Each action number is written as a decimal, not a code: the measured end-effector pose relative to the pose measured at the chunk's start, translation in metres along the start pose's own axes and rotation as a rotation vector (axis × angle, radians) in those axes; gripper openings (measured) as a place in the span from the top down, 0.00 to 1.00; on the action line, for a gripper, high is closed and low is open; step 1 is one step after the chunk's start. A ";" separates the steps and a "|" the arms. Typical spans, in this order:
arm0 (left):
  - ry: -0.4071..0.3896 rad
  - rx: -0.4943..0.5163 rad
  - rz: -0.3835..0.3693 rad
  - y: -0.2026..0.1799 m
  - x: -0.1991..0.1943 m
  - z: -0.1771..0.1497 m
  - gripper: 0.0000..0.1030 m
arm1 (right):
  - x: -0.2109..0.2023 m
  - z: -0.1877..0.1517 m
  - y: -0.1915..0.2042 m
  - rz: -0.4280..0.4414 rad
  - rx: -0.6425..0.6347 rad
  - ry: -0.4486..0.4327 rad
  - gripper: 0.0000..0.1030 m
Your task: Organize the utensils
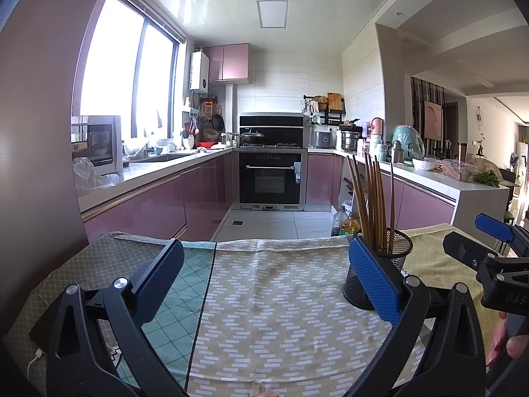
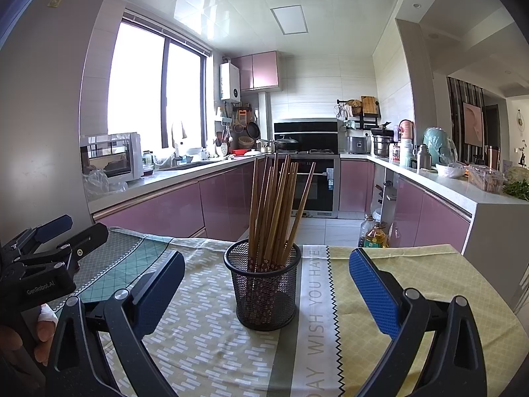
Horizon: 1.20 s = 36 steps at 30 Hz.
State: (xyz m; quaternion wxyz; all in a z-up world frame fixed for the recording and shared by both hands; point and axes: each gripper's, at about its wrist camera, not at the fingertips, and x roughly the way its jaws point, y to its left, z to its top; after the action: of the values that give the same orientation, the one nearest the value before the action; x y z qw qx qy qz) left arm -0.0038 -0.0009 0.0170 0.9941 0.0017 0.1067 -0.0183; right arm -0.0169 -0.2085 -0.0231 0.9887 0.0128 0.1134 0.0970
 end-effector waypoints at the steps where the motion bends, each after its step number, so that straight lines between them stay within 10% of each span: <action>1: 0.002 -0.001 -0.002 0.000 0.000 0.000 0.05 | -0.001 0.000 0.000 0.000 0.000 0.000 0.07; 36: 0.001 0.000 -0.001 0.000 0.001 0.000 0.05 | 0.003 0.001 0.000 -0.003 0.004 -0.002 0.07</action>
State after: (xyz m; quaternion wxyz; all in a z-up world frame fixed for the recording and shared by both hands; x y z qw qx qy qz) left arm -0.0034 -0.0010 0.0166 0.9940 0.0016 0.1073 -0.0188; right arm -0.0137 -0.2075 -0.0233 0.9889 0.0145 0.1128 0.0953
